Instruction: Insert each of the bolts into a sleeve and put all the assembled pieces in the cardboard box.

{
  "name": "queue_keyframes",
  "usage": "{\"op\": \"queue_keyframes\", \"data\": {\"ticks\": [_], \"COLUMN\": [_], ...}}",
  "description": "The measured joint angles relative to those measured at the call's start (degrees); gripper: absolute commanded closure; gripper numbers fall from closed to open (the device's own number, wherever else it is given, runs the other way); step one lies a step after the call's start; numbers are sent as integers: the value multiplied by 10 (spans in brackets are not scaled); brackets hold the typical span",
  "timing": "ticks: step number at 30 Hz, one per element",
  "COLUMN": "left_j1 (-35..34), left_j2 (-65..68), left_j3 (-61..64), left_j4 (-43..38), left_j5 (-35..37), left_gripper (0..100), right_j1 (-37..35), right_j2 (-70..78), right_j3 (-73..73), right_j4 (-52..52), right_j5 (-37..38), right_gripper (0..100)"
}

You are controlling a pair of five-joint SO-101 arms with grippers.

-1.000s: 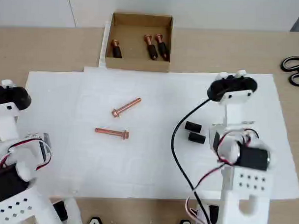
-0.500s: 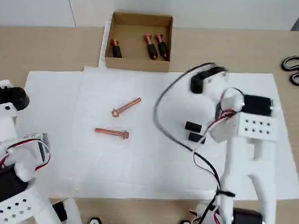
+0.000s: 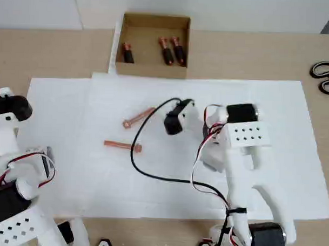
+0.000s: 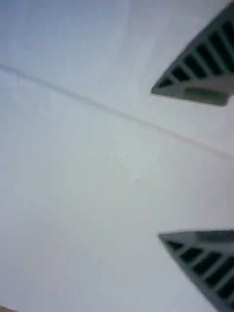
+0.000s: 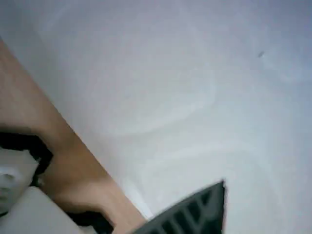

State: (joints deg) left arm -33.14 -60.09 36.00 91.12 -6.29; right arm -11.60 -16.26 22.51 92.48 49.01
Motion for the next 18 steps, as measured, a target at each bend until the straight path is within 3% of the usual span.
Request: {"op": "queue_keyframes", "data": {"ticks": [18], "left_j1": [0], "left_j2": [0], "left_j3": [0], "left_j4": [0], "left_j5": [0], "left_gripper": [825], "right_j1": [1], "right_j2": [51], "right_j3": [23], "right_j4": [-84], "right_j5": [24], "right_gripper": [775]}}
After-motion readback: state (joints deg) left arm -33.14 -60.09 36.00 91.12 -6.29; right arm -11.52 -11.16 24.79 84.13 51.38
